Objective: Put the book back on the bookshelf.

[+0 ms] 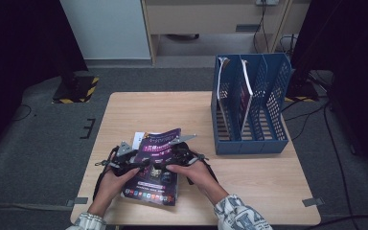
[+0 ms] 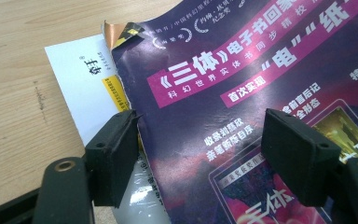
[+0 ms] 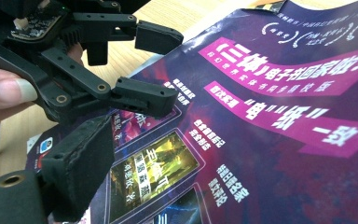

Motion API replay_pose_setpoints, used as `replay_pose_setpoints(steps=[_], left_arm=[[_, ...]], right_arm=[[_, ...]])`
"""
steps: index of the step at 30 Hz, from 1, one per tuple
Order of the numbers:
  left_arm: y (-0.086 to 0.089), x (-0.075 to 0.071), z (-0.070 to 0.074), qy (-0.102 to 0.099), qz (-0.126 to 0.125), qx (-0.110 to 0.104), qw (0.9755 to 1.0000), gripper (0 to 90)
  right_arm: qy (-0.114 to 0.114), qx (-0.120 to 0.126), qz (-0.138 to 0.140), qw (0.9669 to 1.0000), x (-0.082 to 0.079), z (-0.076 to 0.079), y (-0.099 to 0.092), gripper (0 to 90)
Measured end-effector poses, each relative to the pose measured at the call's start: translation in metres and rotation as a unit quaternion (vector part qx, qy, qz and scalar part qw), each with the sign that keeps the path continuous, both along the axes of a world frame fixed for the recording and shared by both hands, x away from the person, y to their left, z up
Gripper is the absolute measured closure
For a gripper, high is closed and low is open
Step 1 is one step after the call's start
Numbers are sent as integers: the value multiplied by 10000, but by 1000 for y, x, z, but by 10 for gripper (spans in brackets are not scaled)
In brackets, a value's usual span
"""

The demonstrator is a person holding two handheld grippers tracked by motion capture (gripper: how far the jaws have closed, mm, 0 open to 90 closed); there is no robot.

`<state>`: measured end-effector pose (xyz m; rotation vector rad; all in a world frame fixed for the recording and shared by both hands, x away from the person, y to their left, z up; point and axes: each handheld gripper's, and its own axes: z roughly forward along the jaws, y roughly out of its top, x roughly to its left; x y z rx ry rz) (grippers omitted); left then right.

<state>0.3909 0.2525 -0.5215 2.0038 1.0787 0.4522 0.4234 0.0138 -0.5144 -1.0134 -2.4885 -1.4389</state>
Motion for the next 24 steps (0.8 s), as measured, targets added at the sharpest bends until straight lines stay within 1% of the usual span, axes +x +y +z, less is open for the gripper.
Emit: replay_pose_setpoints(steps=[3, 6, 8, 11, 14, 15, 17, 18, 20, 21, 24], left_arm=[[-1, 0, 1, 4, 13, 29, 10000, 276], [-2, 0, 1, 33, 51, 55, 10000, 275], [-2, 0, 2, 34, 59, 61, 10000, 275], [-2, 0, 2, 32, 59, 64, 10000, 275], [-2, -1, 2, 39, 70, 45, 10000, 275], [-2, -1, 2, 51, 79, 34, 9999, 276], [-1, -1, 2, 56, 85, 18, 9999, 275], [-2, -1, 2, 49, 101, -20, 9999, 276], [-1, -1, 3, 71, 89, -18, 9999, 277], [-1, -1, 3, 75, 86, -22, 9999, 278], [0, -1, 3, 86, 81, -46, 9999, 281]], right_arm=[[50, -17, -9, 10000, 1, 0, 0, 150], [150, -20, 17, 9999, 1, -1, 1, 157], [160, -75, 13, 9998, 1, 0, 3, 157], [180, -75, 2, 9998, 2, 1, 3, 177], [282, -37, -30, 9996, 3, 3, 1, 269], [290, -41, -37, 9996, 3, 3, 1, 303], [267, -59, -44, 9996, 3, 4, 0, 342], [307, -42, -51, 9995, 3, 4, 0, 366], [251, -6, -70, 9997, 4, 7, -1, 450], [227, 18, -122, 9997, 5, 8, -2, 486], [208, 1, -184, 9996, 7, 11, -3, 562]])
